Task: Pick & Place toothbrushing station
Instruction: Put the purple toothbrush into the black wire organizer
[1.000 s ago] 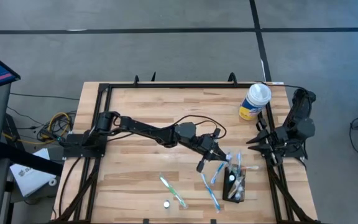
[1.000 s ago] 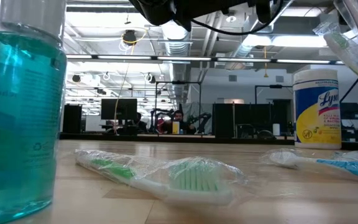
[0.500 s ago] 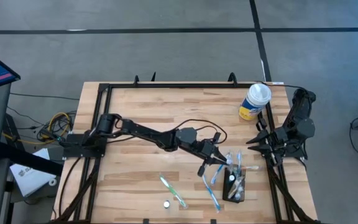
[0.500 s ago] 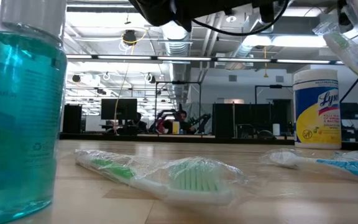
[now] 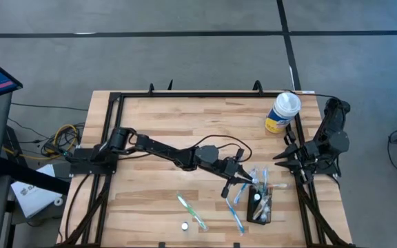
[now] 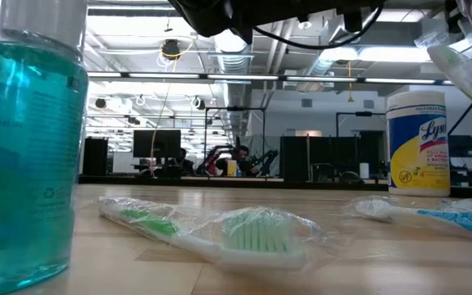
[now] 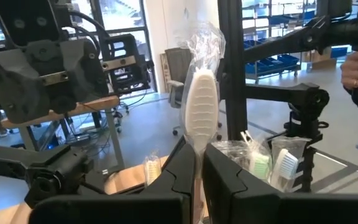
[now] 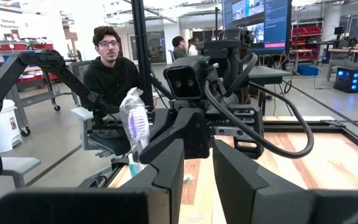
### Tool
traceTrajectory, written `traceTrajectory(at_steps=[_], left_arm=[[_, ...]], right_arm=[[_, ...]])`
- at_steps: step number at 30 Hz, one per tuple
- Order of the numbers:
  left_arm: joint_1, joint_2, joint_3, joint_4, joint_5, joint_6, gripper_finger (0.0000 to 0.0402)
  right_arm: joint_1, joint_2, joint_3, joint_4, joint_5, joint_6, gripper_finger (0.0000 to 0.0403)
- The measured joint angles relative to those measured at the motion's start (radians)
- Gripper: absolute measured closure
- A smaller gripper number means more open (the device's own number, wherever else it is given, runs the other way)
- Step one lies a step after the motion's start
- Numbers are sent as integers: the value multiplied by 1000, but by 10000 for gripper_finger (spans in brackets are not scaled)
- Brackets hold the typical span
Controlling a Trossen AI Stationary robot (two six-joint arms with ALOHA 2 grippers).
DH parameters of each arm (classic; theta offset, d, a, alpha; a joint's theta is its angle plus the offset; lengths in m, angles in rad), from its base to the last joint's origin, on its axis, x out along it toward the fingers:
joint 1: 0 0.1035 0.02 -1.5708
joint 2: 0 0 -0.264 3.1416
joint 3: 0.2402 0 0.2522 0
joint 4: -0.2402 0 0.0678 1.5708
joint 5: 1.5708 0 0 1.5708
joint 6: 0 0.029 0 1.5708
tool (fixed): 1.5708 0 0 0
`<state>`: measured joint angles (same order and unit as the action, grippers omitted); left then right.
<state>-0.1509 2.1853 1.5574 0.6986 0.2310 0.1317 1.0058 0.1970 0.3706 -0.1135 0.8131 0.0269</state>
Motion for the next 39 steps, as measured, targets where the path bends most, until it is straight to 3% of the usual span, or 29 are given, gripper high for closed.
traceTrajectory(at_steps=[9, 39], left_arm=[[0, 86, 0, 69, -29, -13, 396], [6, 150, 1, 96, -44, -61, 395]], right_arm=[[0, 0, 0, 0, 0, 0, 326], [0, 0, 0, -20, 0, 1, 326]])
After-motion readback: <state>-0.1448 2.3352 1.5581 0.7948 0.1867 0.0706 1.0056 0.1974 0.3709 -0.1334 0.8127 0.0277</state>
